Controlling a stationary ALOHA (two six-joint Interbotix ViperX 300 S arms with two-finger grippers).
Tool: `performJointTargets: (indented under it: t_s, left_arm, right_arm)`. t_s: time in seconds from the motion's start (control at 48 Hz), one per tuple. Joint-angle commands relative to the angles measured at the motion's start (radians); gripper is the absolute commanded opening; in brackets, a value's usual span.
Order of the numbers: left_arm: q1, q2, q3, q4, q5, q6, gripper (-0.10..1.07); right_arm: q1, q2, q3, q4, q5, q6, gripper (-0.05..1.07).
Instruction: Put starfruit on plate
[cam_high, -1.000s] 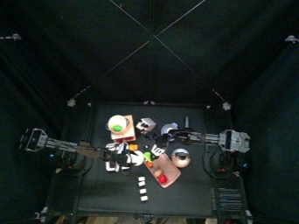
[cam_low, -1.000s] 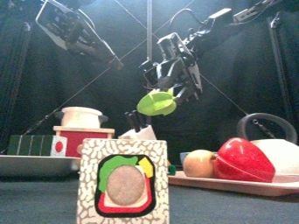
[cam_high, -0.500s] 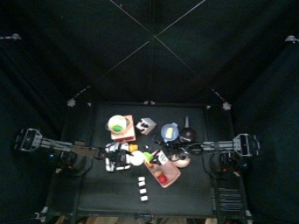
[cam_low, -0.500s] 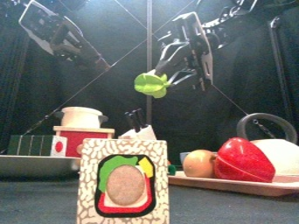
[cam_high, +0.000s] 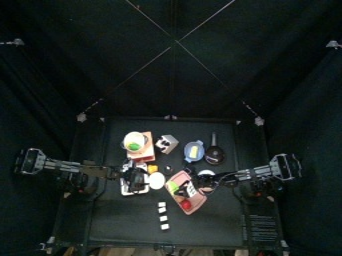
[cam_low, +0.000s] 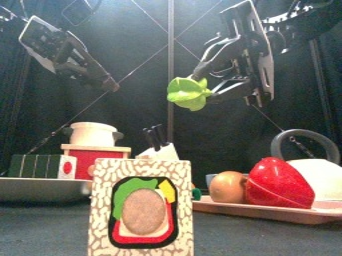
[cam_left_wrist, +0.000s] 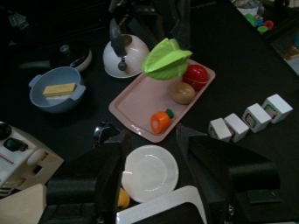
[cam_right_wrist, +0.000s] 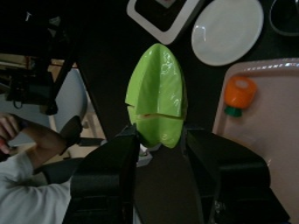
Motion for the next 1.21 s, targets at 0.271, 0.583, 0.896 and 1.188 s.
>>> performJointTargets:
  t_s: [0.271, 0.583, 0.896, 1.188]
  left_arm:
    - [0.003, -0.006, -0.009, -0.029, -0.008, 0.000, 0.84]
    - [0.005, -0.005, -0.003, -0.031, -0.008, -0.002, 0.84]
    - [0.005, -0.006, 0.002, -0.031, -0.008, -0.002, 0.84]
    - [0.005, -0.006, 0.003, -0.031, -0.009, -0.002, 0.84]
  right_arm:
    - [-0.034, -0.028, -0.057, -0.034, 0.107, 0.115, 0.64]
    - [-0.112, -0.018, -0.080, -0.132, 0.178, 0.120, 0.64]
    - [-0.150, 0.005, -0.126, -0.146, 0.304, 0.120, 0.54]
    - [-0.143, -0.002, -0.147, -0.160, 0.330, 0.121, 0.52]
